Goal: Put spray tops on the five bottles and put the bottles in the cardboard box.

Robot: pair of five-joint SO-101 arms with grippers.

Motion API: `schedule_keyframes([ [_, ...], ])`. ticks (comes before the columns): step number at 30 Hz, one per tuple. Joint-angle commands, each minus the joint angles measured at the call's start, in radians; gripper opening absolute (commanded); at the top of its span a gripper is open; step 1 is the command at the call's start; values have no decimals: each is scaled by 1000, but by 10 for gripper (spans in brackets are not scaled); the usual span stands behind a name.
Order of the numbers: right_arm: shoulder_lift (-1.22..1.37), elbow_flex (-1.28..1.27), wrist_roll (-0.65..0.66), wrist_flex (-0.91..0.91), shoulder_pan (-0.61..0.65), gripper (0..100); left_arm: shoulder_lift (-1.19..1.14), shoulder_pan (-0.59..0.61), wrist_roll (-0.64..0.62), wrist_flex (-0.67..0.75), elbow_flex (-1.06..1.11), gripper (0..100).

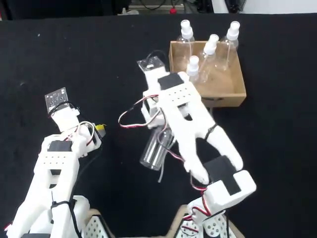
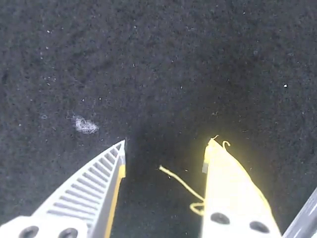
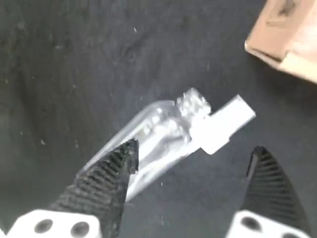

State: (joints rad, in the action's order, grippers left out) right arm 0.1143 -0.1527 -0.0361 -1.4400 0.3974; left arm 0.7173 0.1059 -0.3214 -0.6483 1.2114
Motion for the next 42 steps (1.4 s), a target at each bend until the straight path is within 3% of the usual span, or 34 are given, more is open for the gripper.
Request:
schedule_keyframes([
  [1,-67,10,-12,-17,8,325,25,-13,-9,20,-12,245],
  [13,-28,-113,-382,180,100,325,25,-13,-9,20,-12,245],
  [25,191,-128,-384,236,138,323,25,-13,-9,20,-15,245],
  [27,208,-111,-382,233,133,286,25,-13,-9,20,-15,245],
  [34,209,4,-219,235,137,7,25,-13,-9,20,-15,245],
  [42,211,67,61,241,135,34,25,-13,-9,20,-15,245],
])
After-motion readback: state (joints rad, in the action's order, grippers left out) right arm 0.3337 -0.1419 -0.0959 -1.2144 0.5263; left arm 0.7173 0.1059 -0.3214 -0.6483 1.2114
